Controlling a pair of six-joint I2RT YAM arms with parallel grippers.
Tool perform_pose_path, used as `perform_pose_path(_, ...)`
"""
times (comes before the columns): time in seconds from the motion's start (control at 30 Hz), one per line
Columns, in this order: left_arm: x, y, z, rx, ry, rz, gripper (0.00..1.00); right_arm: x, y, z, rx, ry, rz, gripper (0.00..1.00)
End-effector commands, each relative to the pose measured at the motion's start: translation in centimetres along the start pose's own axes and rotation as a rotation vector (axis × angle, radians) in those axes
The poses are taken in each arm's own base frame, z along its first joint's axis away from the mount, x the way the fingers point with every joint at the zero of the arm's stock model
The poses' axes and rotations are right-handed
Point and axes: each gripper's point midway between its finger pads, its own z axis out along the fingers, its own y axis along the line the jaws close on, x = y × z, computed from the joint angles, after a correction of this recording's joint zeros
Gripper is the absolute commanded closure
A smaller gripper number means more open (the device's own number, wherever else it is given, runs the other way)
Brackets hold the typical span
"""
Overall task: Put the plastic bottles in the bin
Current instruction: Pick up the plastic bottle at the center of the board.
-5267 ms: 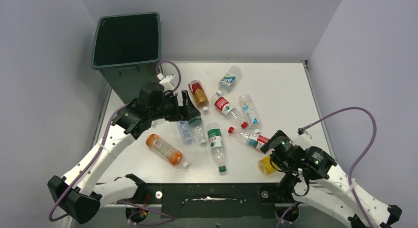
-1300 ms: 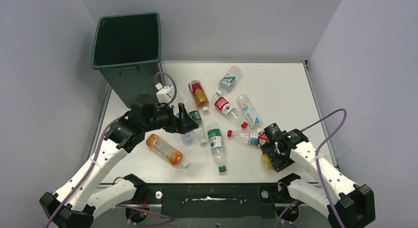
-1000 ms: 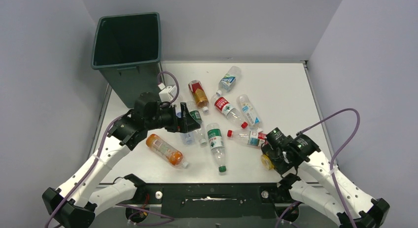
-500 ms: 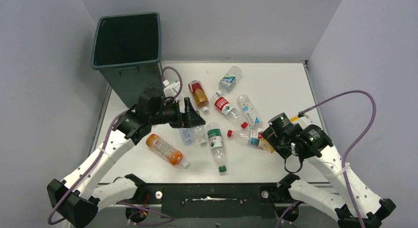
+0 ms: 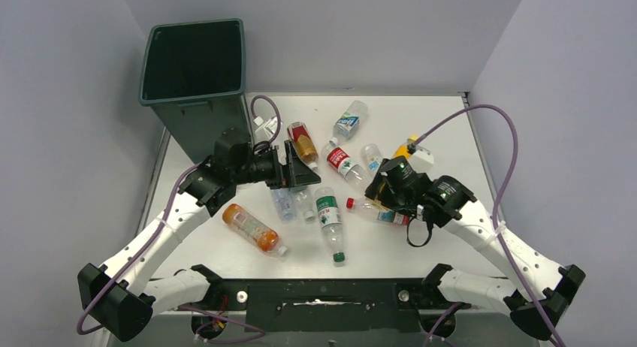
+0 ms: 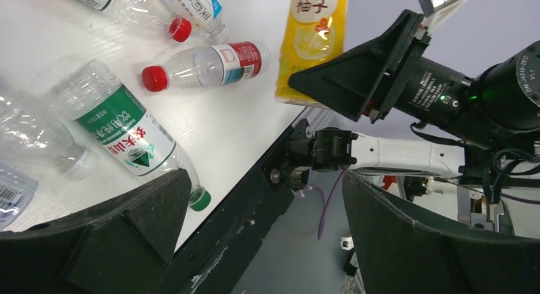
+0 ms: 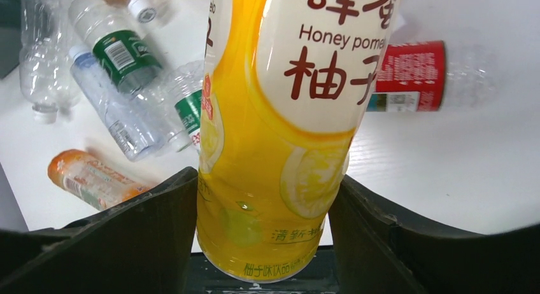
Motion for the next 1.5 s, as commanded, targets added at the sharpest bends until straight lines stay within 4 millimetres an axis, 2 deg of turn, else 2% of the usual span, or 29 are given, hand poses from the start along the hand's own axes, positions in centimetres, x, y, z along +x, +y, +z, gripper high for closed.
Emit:
perform_pose_path(0.0,-1.7,-2.9,-0.4,0.107,-0.051,0.041,0.09,-1.3,5.1,-0.3,-0.149,-0.049,-0.077,0.48)
perform_pose_path(0.3,-1.3,-2.4,0.2,0.135,-0.050,0.003,0.09,0.6,10.5,-0.1,-0.253,-0.018,-0.213,0.49)
perform_pose_path(0.63,-1.6,-1.5,0.1,0.095,-0.081,-0.006,0.09,4.6,16.4,-0.6,-0.380,0.051,-0.398,0.49)
perform_pose_path(0.8,-1.8,-0.3,-0.3,0.038,-0.106,-0.013,0.09,6.3,18.3,-1.0,-0.439,0.083,-0.467,0.49)
perform_pose_path(1.03,-2.3,1.2,-1.1,0.014,-0.135,-0.040,0.09,7.5,19.5,-1.9,-0.503,0.098,-0.502,0.49)
perform_pose_path(1.13,-3.0,1.4,-1.9,0.011,-0.162,-0.038,0.09,7.7,19.1,-1.8,-0.489,0.105,-0.501,0.49)
perform_pose_path(1.3,-4.0,0.0,-3.5,0.080,-0.195,-0.010,0.09,7.2,17.4,-1.0,-0.443,0.119,-0.443,0.49)
perform_pose_path(1.47,-3.8,-1.8,-4.5,0.175,-0.209,0.028,0.09,6.3,15.6,-0.4,-0.428,0.128,-0.390,0.49)
